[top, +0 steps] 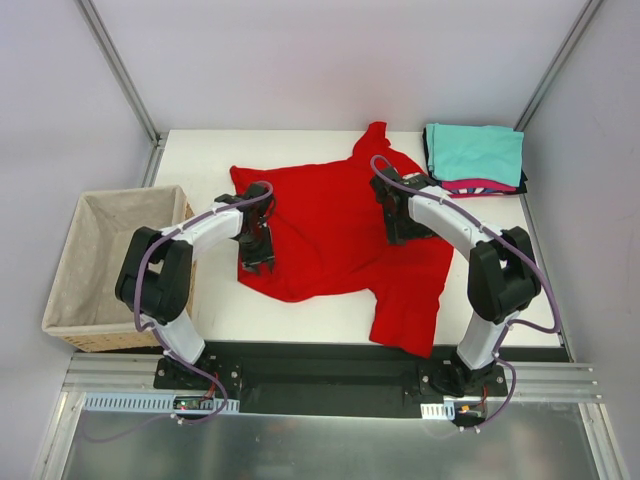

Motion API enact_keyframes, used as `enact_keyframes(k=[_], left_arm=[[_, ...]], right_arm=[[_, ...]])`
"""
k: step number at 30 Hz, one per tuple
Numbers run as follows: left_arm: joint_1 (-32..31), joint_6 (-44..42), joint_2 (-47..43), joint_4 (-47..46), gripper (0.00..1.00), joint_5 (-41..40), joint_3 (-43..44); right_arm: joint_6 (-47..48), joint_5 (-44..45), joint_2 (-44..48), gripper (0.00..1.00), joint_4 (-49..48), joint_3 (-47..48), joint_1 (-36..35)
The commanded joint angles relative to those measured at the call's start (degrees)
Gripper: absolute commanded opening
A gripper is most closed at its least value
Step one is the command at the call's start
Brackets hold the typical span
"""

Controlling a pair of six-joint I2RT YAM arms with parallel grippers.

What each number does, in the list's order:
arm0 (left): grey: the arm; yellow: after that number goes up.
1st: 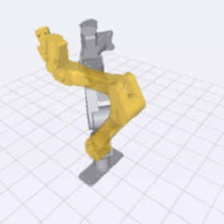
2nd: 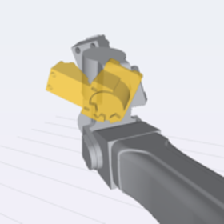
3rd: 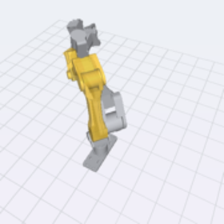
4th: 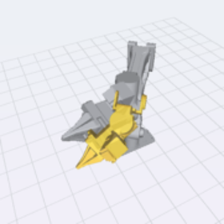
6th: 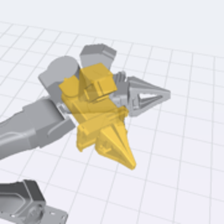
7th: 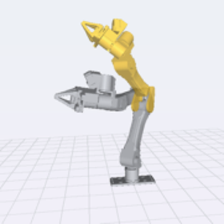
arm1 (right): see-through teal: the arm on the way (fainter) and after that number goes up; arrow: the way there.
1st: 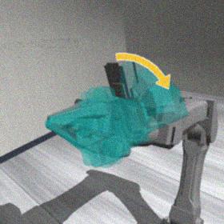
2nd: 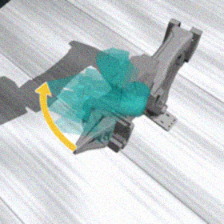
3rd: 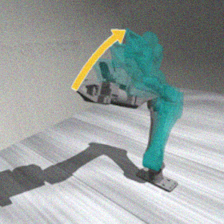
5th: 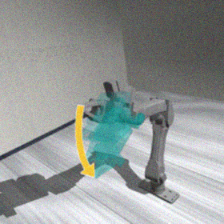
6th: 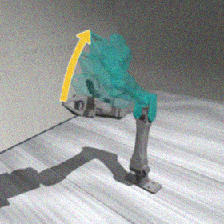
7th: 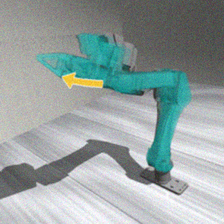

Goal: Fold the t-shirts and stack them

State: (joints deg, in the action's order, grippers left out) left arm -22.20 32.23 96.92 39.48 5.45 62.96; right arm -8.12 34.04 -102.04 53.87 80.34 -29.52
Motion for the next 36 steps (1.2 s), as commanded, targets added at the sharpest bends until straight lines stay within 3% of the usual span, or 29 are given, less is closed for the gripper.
enact_keyframes(k=[1,10,30,36], left_arm=[[-0.7,0.3,1.1,1.3,0.34,-1.1,0.7],[-1.4,0.1,3.0,1.3,0.28,-0.5,3.1],[-1.9,0.0,6.3,1.1,0.27,-1.1,4.2],[-2.0,0.0,7.6,0.9,0.17,-1.4,4.0]], right_arm=[[-0.5,1.1,1.7,0.97,0.2,0.2,-0.2],[-0.7,0.9,1.2,0.97,-0.3,-0.3,-0.3],[-0.8,0.9,0.5,0.97,-1.0,-1.1,-0.2],[-0.8,0.9,0.4,0.97,-1.0,-1.1,-0.3]])
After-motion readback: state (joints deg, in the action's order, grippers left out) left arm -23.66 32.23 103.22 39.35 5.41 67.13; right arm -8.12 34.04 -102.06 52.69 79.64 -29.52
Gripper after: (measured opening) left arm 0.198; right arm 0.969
